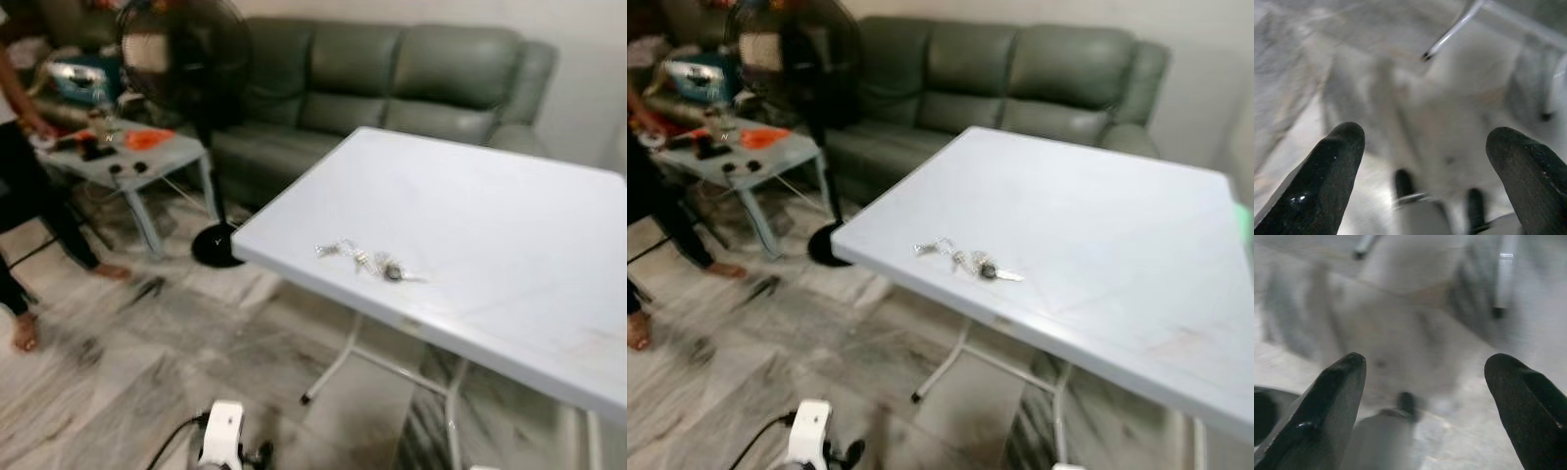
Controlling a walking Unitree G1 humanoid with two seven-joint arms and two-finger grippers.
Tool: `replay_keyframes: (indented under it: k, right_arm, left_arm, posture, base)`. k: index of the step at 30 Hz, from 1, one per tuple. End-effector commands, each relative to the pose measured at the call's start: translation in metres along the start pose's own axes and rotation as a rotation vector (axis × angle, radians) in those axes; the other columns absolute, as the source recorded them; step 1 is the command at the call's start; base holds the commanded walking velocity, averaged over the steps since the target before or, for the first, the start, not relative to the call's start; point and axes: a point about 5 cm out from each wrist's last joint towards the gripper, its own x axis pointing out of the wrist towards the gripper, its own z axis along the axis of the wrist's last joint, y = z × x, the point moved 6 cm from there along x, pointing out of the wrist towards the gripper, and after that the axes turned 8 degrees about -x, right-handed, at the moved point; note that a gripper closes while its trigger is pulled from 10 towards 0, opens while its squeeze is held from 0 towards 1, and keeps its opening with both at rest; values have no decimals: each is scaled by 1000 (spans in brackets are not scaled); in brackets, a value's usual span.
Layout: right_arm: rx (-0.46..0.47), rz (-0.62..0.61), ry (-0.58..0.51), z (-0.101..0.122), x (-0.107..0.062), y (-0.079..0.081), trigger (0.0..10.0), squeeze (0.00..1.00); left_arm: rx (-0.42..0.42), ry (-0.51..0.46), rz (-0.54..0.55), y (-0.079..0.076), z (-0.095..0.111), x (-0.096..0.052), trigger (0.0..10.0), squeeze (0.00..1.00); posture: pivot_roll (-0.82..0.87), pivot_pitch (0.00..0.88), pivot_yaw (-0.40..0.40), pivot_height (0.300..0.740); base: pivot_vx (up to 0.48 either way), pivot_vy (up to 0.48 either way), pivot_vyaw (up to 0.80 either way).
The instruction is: Hang keys on a hook
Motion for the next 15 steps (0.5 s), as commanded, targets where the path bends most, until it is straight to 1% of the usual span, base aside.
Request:
replay_keyframes:
  k: [1, 3, 8, 10, 13, 14, 15]
  right_arm:
    - [-2, -31, 18, -7, -4, -12, 10000, 0]
    - [-2, -30, 18, -7, -4, -12, 10000, 0]
    - [-1, -29, 19, -7, -4, -12, 10000, 0]
    - [-8, -30, 15, -7, -4, -12, 10000, 0]
    - [-16, -37, -3, -4, -4, -14, 10000, 0]
    - [-17, -38, -19, 0, -4, -17, 10000, 0]
    - [-15, -38, -25, 1, -4, -17, 10000, 0]
  left_arm:
    - [7, -27, -23, -11, 10, 4, 10000, 0]
    - [14, -28, -23, -11, 10, 4, 10000, 0]
    - [13, -34, -36, -13, 11, 4, 10000, 0]
    - [19, -54, -40, -14, 15, 4, 10000, 0]
    - [64, -79, -65, -18, 21, 4, 10000, 0]
    - [98, -90, -88, -23, 23, 4, 10000, 0]
    - [109, -96, -100, -25, 24, 4, 10000, 0]
  posture:
    - [-54, 0, 9, 740]
    - [-53, 0, 9, 740]
    - [-51, 0, 9, 740]
    - [-49, 0, 11, 740]
    - [-49, 0, 13, 740]
    - [-47, 0, 15, 740]
    - [-47, 0, 15, 740]
  base:
    - [405, 0, 0]
    - [338, 0, 0]
    - [0, 0, 0]
    - [0, 0, 0]
    - [0, 0, 0]
    - [0, 0, 0]
    - [0, 0, 0]
